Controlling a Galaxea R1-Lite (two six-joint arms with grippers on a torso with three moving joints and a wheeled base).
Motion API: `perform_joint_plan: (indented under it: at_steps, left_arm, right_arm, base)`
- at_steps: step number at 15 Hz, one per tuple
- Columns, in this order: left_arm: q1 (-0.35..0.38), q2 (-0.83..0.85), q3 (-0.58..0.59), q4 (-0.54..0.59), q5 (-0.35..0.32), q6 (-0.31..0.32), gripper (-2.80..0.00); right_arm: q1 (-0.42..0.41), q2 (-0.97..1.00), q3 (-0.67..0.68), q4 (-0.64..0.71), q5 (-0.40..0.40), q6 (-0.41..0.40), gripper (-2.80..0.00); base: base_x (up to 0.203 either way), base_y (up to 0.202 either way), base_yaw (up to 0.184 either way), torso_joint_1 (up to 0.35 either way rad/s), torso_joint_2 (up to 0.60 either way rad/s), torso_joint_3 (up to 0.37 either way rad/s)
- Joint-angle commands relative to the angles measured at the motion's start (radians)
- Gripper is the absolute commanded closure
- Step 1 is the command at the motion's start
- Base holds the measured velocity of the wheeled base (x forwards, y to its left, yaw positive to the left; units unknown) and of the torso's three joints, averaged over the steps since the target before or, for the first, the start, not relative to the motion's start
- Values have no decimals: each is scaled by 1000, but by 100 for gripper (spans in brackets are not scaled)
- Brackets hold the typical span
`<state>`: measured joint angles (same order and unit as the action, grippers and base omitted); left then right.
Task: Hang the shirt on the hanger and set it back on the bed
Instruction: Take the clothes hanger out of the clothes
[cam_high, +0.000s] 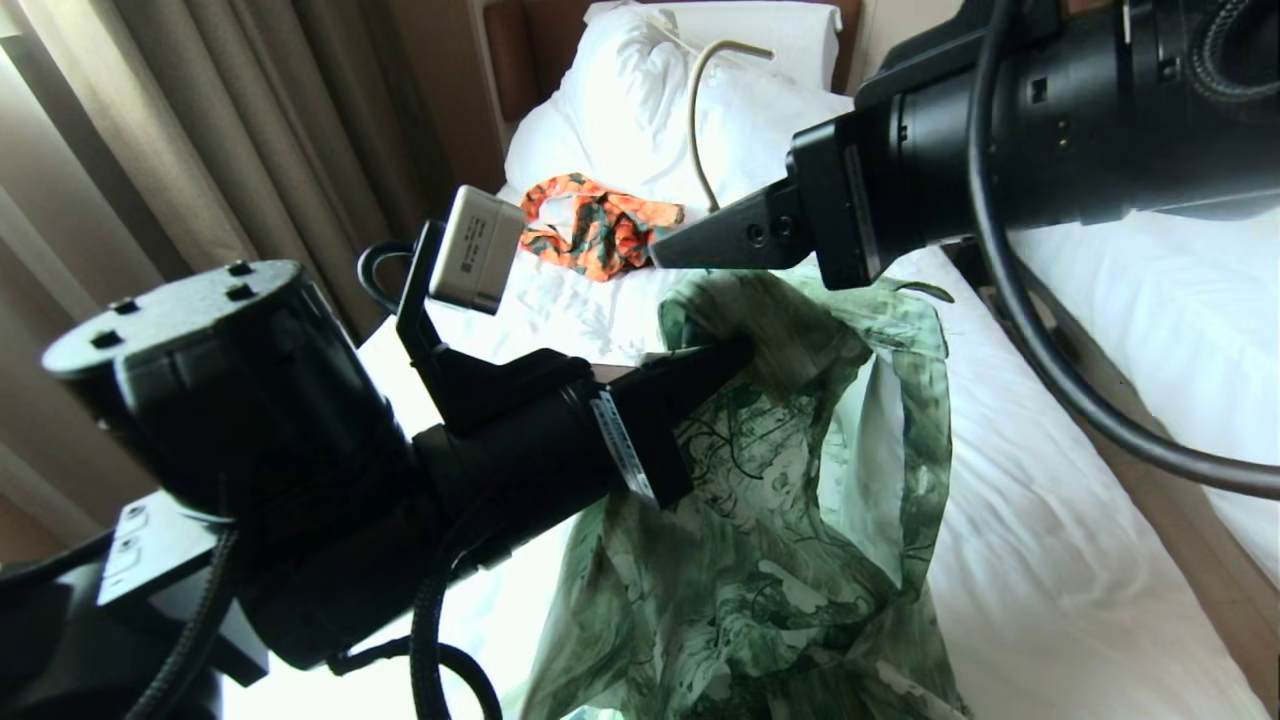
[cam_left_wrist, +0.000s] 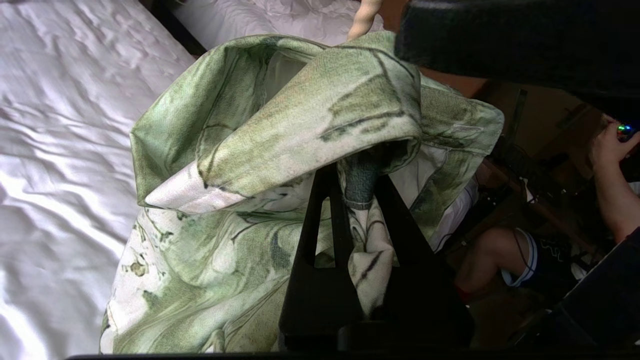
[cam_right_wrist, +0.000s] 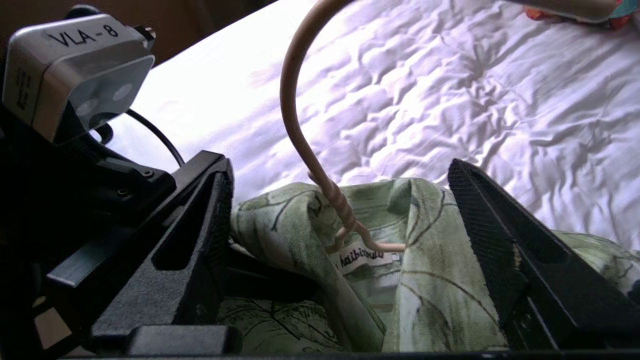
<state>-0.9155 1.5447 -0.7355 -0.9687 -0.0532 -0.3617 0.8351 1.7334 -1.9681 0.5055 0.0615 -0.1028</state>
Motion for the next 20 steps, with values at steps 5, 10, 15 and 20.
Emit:
perform_joint_plan:
  at_steps: [5,10,15,20]
  left_arm:
    - [1,-12,2,-5,1,-2,0]
    - [6,-18,5,-8,-4,-2,0]
    - [41,-14,21,-7,-19,27,0]
    - [38,-21,46,-15,-30,99,-280]
  right_arm:
    - [22,49,-2,-55,0,-25,0]
    - [30,47,0,-50,-2,-25,0]
    - [32,44,0,-44,-16,-25,0]
    - [33,36,0,-43,-17,-25,0]
  base:
    - [0,0,0,0,0,0]
    - [0,0,0,0,0,0]
    - [0,0,0,0,0,0]
    - [0,0,0,0,0,0]
